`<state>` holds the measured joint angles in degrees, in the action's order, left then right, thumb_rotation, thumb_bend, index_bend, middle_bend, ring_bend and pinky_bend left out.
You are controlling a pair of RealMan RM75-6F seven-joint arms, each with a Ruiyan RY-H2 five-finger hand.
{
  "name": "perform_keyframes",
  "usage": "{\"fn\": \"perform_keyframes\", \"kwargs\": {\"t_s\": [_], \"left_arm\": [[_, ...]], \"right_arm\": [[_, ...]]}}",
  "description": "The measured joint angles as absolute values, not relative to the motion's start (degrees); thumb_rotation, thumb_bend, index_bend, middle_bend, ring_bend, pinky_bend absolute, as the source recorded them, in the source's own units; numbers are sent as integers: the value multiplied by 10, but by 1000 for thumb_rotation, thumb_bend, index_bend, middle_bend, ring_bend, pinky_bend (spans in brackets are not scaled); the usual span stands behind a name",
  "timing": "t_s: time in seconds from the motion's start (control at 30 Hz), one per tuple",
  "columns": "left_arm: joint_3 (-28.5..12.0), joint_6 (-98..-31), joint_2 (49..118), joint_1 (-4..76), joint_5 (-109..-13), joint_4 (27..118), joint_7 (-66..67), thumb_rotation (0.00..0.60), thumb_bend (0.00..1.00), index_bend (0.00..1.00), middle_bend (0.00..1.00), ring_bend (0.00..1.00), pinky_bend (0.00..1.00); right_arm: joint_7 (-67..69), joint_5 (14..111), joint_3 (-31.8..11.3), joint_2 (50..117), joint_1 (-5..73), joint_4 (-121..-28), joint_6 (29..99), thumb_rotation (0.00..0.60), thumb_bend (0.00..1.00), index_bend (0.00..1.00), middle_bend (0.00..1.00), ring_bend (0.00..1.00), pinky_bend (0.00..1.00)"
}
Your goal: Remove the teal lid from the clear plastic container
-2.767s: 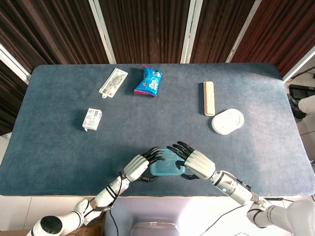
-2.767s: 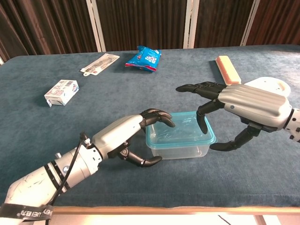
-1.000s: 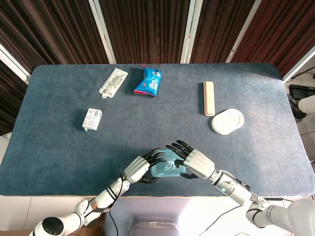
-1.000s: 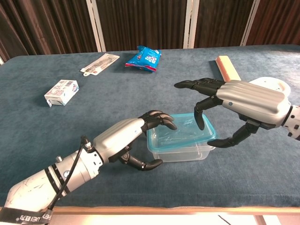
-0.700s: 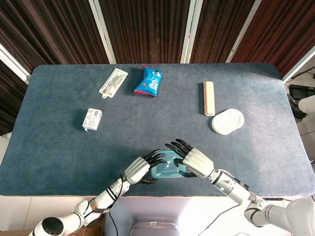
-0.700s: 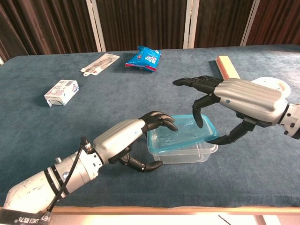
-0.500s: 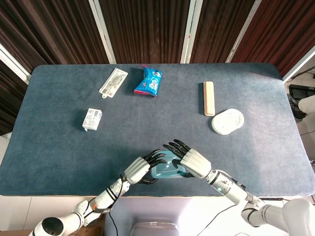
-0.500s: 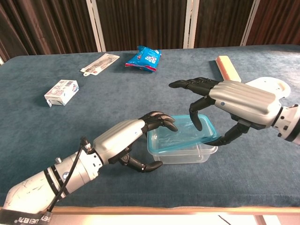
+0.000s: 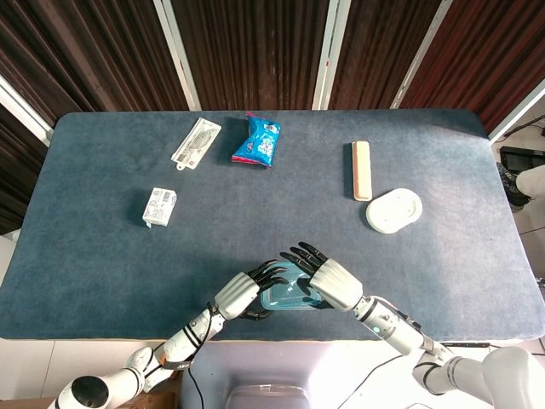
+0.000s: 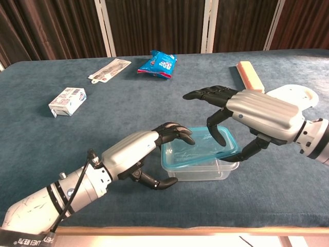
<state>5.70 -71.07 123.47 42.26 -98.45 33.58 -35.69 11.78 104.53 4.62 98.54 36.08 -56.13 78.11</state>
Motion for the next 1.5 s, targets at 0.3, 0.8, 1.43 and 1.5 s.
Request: {"fn": "perform_keyframes", "kwargs": {"t_s": [0.3,0.8,1.43,1.5], "left_arm": [[59,-712,1231,419,-984,337,-358,600,398,265,462,285,191],[61,-725,1229,415,-989,336,-364,600,395,254,430,240,136],[68,-740,1229,412,-999,332,-346,600,380,0,0,0,0],[66,-742,1230,411,-998,332,-343,600,379,0,0,0,0]], "right_arm": [[120,1045,48,985,362,-558,780,600,743,802,178,0,50],[111,1039,46,993,357,-550,781,600,943,834,205,0,57],[100,1034,34,989,353,-571,801,600,963,841,210,0,66],[100,1035,33,987,354,-575,802,600,963,841,211,0,66]]}}
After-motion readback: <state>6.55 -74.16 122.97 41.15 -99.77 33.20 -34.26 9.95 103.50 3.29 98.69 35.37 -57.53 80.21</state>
